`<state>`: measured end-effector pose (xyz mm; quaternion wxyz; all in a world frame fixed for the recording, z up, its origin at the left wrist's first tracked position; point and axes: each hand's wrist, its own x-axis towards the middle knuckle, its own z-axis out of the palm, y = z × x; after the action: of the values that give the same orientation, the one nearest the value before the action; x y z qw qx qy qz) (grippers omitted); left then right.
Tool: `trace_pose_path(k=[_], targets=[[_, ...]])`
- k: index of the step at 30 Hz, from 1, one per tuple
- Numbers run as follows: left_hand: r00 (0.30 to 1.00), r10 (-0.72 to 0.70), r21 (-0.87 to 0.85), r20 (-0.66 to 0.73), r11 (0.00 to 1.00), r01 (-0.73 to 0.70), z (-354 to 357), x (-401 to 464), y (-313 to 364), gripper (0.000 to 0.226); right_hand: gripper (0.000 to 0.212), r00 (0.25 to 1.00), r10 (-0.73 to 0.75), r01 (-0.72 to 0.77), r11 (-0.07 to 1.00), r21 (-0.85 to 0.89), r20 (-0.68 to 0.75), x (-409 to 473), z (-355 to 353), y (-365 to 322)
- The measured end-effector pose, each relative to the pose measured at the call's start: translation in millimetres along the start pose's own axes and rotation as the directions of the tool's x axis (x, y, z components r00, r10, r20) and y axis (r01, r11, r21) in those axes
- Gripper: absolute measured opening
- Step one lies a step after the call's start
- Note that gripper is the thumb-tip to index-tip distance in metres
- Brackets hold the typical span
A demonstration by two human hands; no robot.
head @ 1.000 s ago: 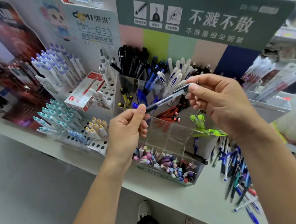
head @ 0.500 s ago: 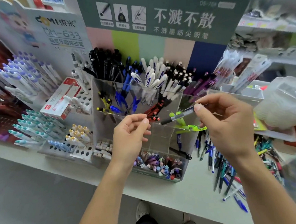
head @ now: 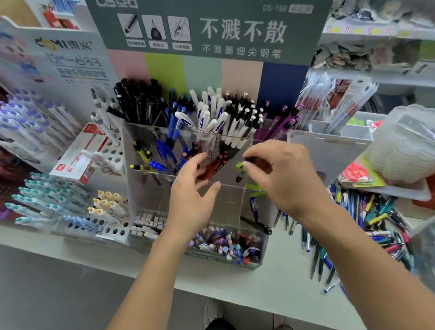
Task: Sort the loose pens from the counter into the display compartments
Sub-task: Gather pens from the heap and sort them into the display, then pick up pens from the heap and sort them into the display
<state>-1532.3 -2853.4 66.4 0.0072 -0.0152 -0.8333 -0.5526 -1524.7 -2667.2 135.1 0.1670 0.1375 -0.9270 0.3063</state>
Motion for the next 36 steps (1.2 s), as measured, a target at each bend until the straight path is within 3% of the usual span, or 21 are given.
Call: trace_pose_path(k=[2, 6, 9, 14, 17, 20, 24, 30, 36], targets=[[0.992, 0.037, 0.151, -0.118, 0.988, -0.019, 4.9, 6.9, 1.1, 0.061, 0.007, 0.999, -0.02, 0.018, 0.998, -0.066, -0.027, 1.3, 4.7, 4.5], [0.969, 0.055, 0.371, -0.239, 0.928, 0.039, 19.1, 22.4, 14.6, 0.045, 0.007, 0.978, 0.134, -0.14, 0.99, -0.023, -0.159, 0.0, -8.0, 24.2], [0.93, 0.044, 0.336, -0.364, 0.938, 0.087, 22.3, 28.5, 16.7, 0.025, 0.006, 0.969, 0.199, -0.197, 0.98, 0.033, -0.143, -4.4, -13.2, 26.2], [0.838, -0.045, 0.163, -0.543, 0.974, 0.158, 8.1, 27.0, 7.0, 0.034, 0.005, 0.987, 0.141, -0.132, 0.985, 0.113, -0.079, 5.0, -7.8, 3.5], [0.832, -0.058, 0.11, -0.552, 0.984, 0.142, 3.7, 25.5, 5.3, 0.041, 0.01, 0.994, 0.081, -0.085, 0.996, 0.041, 0.079, 27.3, 5.6, -14.6], [0.842, -0.079, 0.062, -0.533, 0.989, 0.132, -0.4, 24.0, -0.6, 0.039, 0.012, 0.94, 0.153, -0.13, 0.987, -0.096, 0.303, 49.1, 17.7, -24.6], [0.86, -0.122, -0.05, -0.496, 0.993, 0.112, -3.9, 16.7, -12.5, 0.033, 0.011, 0.869, 0.246, -0.16, 0.961, -0.227, 0.43, 61.1, 28.6, -24.5], [0.886, -0.145, -0.177, -0.44, 0.981, 0.073, -1.6, 7.5, -22.7, 0.01, 0.016, 0.898, 0.31, -0.256, 0.945, -0.203, 0.312, 44.0, 39.8, -18.7], [0.901, -0.132, -0.177, -0.413, 0.982, 0.064, 4.3, 0.1, -20.3, 0.012, 0.038, 0.943, 0.238, -0.244, 0.97, -0.003, 0.233, 32.2, 27.0, -9.7]])
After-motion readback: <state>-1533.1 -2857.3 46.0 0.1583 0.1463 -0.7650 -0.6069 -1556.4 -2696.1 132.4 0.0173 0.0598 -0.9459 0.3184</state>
